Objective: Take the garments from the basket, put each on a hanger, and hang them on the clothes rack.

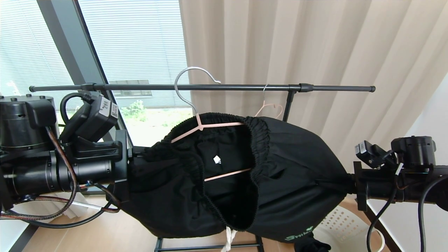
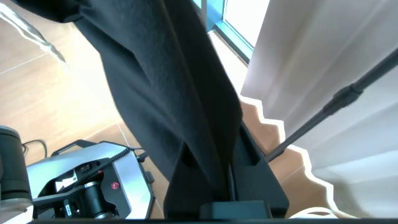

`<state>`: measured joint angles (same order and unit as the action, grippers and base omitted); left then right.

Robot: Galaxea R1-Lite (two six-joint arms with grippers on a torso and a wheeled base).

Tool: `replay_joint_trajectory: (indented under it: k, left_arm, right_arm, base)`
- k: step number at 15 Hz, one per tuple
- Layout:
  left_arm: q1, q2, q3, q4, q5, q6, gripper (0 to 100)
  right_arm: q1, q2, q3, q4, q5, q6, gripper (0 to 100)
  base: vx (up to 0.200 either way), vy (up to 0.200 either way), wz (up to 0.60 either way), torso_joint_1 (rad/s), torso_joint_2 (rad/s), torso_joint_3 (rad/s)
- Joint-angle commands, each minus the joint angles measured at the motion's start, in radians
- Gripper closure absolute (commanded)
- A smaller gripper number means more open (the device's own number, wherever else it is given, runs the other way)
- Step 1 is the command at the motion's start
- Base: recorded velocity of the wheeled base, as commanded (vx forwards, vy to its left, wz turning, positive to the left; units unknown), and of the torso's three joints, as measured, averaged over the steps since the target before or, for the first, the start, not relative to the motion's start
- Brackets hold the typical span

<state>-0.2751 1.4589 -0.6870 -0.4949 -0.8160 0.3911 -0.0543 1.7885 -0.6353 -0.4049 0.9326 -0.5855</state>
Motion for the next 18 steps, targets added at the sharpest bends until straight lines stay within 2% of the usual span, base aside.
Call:
replay_joint_trajectory:
  k: [1,6,8,9,12,13,15,18]
  left_arm:
    - [0.001,-0.029,0.009,-0.001,0.000,-0.009,100]
    - [0.005,-0.026,0.024,-0.001,0.000,-0.017,100]
    - [0.022,-0.025,0.029,-0.001,0.001,-0.044,100]
    - [0.030,-0.023,0.029,-0.001,0.001,-0.054,100]
    - [0.053,-0.023,0.027,-0.001,0.006,-0.080,100]
    - [0.071,-0.023,0.035,-0.001,0.008,-0.087,100]
    - [0.108,-0.020,0.044,0.001,0.011,-0.087,100]
    - [0.137,0.009,0.047,0.002,0.061,-0.087,100]
  right_arm:
    - [-0.010,-0.004,0.002,0.000,0.002,-0.002,100]
    - [-0.004,-0.011,0.000,0.000,0.002,0.000,100]
    - [-0.004,-0.008,0.005,-0.002,0.000,-0.010,100]
    - [-0.004,-0.012,0.011,0.001,0.002,-0.027,0]
    - [-0.003,-0.052,0.055,-0.009,0.015,-0.054,0]
    - [-0.003,-0.066,0.065,-0.009,0.009,-0.097,0]
    - [-0.003,-0.084,0.057,-0.009,0.000,-0.100,0]
    - [0.030,-0.095,0.020,-0.009,-0.095,-0.073,0]
  base:
    - [0.000,0.000,0.00,0.000,0.00,0.000]
    - [0.000,0.000,0.00,0.000,0.00,0.000]
    - [0.000,0.000,0.00,0.000,0.00,0.000]
    - [0.000,0.000,0.00,0.000,0.00,0.000]
    - [0.000,0.000,0.00,0.000,0.00,0.000]
    - [0.000,0.000,0.00,0.000,0.00,0.000]
    - [0.000,0.000,0.00,0.000,0.00,0.000]
    - [0.000,0.000,0.00,0.000,0.00,0.000]
